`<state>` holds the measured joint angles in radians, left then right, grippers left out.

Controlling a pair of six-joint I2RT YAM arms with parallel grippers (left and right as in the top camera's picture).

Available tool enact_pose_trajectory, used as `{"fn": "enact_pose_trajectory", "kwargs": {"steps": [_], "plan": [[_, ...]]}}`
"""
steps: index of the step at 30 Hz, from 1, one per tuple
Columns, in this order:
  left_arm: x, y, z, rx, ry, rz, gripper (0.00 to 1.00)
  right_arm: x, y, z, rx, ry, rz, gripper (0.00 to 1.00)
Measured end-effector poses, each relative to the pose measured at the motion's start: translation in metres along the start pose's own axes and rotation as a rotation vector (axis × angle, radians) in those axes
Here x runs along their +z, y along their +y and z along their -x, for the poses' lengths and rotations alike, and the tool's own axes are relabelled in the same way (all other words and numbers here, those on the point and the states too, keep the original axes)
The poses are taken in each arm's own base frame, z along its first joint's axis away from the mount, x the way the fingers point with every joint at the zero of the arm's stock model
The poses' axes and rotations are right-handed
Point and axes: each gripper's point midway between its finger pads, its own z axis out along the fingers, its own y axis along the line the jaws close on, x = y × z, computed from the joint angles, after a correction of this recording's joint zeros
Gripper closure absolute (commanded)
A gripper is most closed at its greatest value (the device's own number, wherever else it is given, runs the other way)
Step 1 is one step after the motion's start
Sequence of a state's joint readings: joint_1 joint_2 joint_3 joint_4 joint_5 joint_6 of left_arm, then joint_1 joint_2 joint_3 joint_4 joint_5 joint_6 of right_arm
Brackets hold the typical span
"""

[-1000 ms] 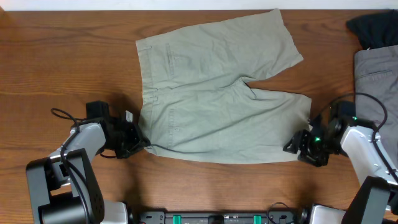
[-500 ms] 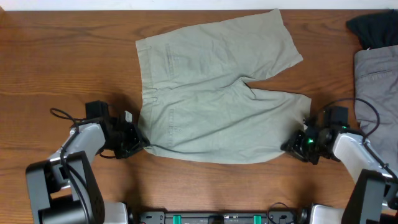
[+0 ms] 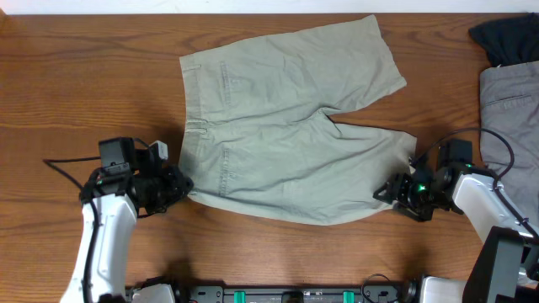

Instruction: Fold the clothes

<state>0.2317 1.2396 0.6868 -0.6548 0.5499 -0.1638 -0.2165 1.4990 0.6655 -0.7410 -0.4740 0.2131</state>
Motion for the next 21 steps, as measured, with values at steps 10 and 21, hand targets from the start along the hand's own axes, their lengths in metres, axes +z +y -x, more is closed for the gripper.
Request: {"fn": "enact_pose_trajectory", "kwargs": {"steps": [10,21], "plan": [[-0.004,0.002,0.003,0.012,-0.029,0.024,0.89,0.0,-0.013,-0.017,0.02,0.06,-0.07,0.28],[-0.004,0.003,0.003,0.015,-0.029,0.028,0.89,0.001,-0.018,-0.017,0.083,0.025,-0.087,0.34]]}}
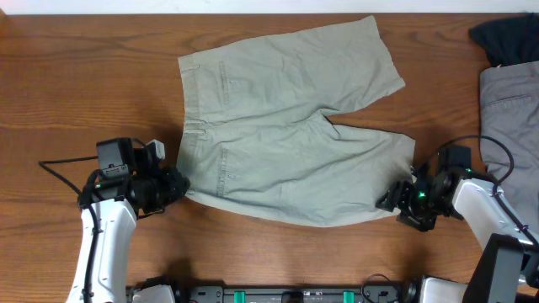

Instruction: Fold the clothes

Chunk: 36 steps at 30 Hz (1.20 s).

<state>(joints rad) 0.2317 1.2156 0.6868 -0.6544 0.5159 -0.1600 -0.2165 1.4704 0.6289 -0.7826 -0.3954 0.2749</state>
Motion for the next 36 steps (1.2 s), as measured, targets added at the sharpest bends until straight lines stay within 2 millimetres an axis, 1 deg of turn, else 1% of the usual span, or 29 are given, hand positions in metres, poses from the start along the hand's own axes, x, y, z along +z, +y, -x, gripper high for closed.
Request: {"fn": "enact_pose_trajectory", "kwargs": {"steps": [6,10,13,17,20,24,26,28,33,36], "plan": [[0.0,0.0,0.0,0.0,0.0,0.0,0.88,0.0,0.0,0.002,0.056,-0.009,0.006,0.35],[0.0,0.0,0.0,0.0,0.0,0.0,0.88,-0.002,0.0,0.005,0.089,-0.016,0.046,0.43],[0.0,0.0,0.0,0.004,0.0,0.0,0.88,-0.003,-0.002,0.004,0.121,-0.007,0.091,0.42],[0.0,0.0,0.0,0.008,0.0,0.0,0.88,-0.004,-0.007,-0.006,0.144,0.029,0.105,0.43],[0.0,0.0,0.0,0.01,0.0,0.0,0.88,-0.004,-0.008,-0.012,0.139,0.05,0.104,0.47],[0.0,0.0,0.0,0.011,0.0,0.0,0.88,-0.003,-0.011,-0.018,0.139,0.068,0.087,0.46],[0.0,0.0,0.0,0.011,-0.001,0.0,0.88,-0.002,-0.011,-0.016,0.136,0.06,0.087,0.45],[0.0,0.0,0.0,0.012,-0.001,0.0,0.88,-0.002,-0.01,-0.012,0.133,0.045,0.093,0.42],[0.0,0.0,0.001,0.012,-0.002,0.0,0.88,-0.005,0.004,0.01,0.074,-0.04,0.173,0.43],[0.0,0.0,0.001,0.012,-0.002,0.0,0.88,-0.007,0.006,0.009,0.043,-0.035,0.186,0.43]]}}
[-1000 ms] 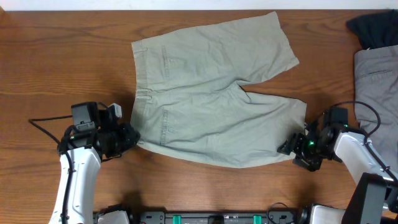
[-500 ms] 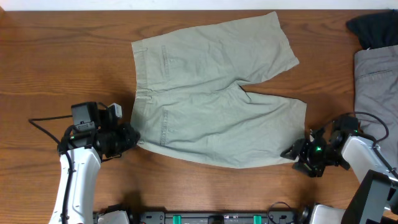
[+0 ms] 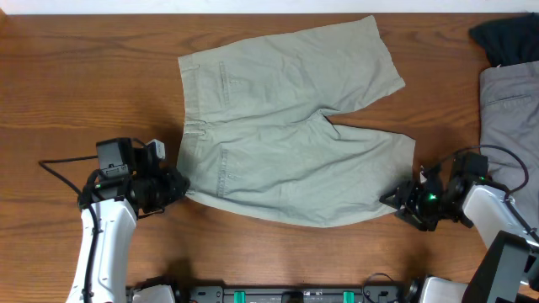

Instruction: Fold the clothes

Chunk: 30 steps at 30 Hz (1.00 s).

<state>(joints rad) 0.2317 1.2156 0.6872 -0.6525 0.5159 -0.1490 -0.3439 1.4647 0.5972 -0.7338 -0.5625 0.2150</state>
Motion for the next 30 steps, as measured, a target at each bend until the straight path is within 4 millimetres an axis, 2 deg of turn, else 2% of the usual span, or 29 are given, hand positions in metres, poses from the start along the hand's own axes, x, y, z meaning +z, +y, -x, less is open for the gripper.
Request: {"fn": "enact_pose_trajectory", "kwargs": {"steps": [9,15,19,22,25,28,30], "plan": [[0.0,0.0,0.0,0.0,0.0,0.0,0.88,-0.018,0.001,-0.016,0.017,0.037,-0.01,0.48],[0.0,0.0,0.001,0.002,-0.002,-0.001,0.88,-0.02,-0.017,-0.02,0.046,0.046,-0.116,0.55],[0.0,0.0,0.001,0.003,-0.004,-0.001,0.88,-0.021,-0.026,-0.015,0.055,0.02,-0.171,0.6],[0.0,0.0,0.001,0.003,-0.005,-0.001,0.88,-0.021,-0.029,-0.002,0.052,-0.035,-0.188,0.59],[0.0,0.0,0.002,0.003,-0.006,-0.001,0.88,-0.018,-0.031,0.01,0.064,-0.091,-0.187,0.53],[0.0,0.0,0.001,0.004,-0.006,-0.001,0.87,-0.011,-0.034,0.011,0.082,-0.107,-0.178,0.49],[0.0,0.0,0.001,0.004,-0.006,-0.001,0.88,-0.01,-0.029,0.015,0.081,-0.124,-0.146,0.47]]}}
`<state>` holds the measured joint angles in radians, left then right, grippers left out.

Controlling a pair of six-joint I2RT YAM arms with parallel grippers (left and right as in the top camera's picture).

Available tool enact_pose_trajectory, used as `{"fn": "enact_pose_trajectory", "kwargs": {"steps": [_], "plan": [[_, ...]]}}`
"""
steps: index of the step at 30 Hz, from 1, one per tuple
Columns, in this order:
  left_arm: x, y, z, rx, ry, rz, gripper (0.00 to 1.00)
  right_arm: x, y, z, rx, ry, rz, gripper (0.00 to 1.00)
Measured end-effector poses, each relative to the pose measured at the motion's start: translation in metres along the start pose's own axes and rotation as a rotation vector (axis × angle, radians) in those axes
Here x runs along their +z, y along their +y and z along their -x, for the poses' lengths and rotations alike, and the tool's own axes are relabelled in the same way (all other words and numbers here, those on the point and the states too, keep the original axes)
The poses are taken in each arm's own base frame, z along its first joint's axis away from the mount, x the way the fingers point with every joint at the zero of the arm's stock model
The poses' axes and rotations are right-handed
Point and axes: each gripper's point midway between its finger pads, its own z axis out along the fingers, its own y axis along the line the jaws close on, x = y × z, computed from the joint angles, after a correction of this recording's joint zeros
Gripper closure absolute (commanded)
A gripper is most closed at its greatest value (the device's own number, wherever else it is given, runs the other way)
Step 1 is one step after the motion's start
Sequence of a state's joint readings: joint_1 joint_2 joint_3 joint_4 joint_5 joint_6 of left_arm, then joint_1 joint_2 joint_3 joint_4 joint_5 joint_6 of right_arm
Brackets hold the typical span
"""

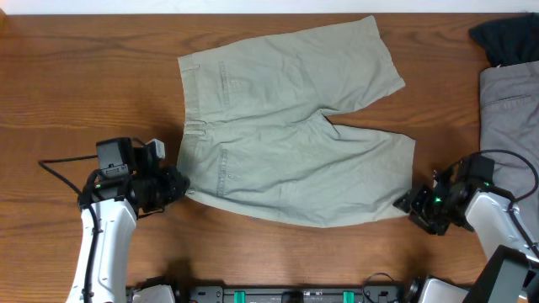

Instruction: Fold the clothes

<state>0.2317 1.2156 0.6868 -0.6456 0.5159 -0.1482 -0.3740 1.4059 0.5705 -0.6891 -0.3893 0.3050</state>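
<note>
Khaki shorts lie spread flat on the wooden table in the overhead view, waistband to the left and both legs pointing right. At the waistband's near corner my left gripper has its fingertips on the cloth and looks shut on it. My right gripper sits at the near leg's hem corner, its fingers closed on the hem edge. Both pairs of fingertips are partly hidden by the gripper bodies.
A folded grey garment lies at the right edge, with a dark navy garment behind it at the far right corner. Black cables trail from both arms. The table's front edge runs just behind the arms.
My right gripper has shifted a little right and toward the front, and the near leg's hem corner has come out with it. The left gripper has stayed put.
Both grippers were at the near corners of the shorts, left at the waistband, right at the leg hem. The left one then sat slightly further left, with the shorts shifted that way. The right one stood further right each time, and the near leg now lies flatter.
</note>
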Motion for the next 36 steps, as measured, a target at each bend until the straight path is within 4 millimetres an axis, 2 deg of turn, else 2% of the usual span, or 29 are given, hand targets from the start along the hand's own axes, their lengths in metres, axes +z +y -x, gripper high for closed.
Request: {"fn": "enact_pose_trajectory", "kwargs": {"steps": [4,6,10,11,18,24,28,31,36], "plan": [[0.0,0.0,0.0,0.0,0.0,0.0,0.88,0.003,0.015,0.007,-0.019,-0.01,0.087,0.49],[0.0,0.0,0.0,0.0,0.0,0.0,0.87,0.004,0.017,0.004,-0.026,0.004,0.104,0.6],[0.0,0.0,0.0,0.0,0.0,0.0,0.88,0.009,0.014,-0.007,-0.029,0.053,0.102,0.96],[0.0,0.0,0.0,0.0,0.0,0.0,0.88,0.01,0.011,-0.01,-0.023,0.064,0.09,0.99],[0.0,0.0,0.0,0.0,0.0,0.0,0.88,0.01,0.005,-0.024,-0.024,0.119,0.063,0.99],[0.0,0.0,0.0,0.008,0.001,0.001,0.88,-0.006,0.008,-0.02,-0.04,0.145,0.033,0.99],[0.0,0.0,-0.001,0.021,0.004,0.001,0.9,-0.028,0.021,-0.006,-0.066,0.128,0.032,0.99],[0.0,0.0,-0.002,0.025,0.008,0.002,0.94,-0.05,0.036,0.014,-0.099,0.076,0.037,0.99],[0.0,0.002,-0.011,0.013,0.044,0.006,0.94,-0.084,0.059,0.047,-0.15,-0.033,0.053,0.99]]}}
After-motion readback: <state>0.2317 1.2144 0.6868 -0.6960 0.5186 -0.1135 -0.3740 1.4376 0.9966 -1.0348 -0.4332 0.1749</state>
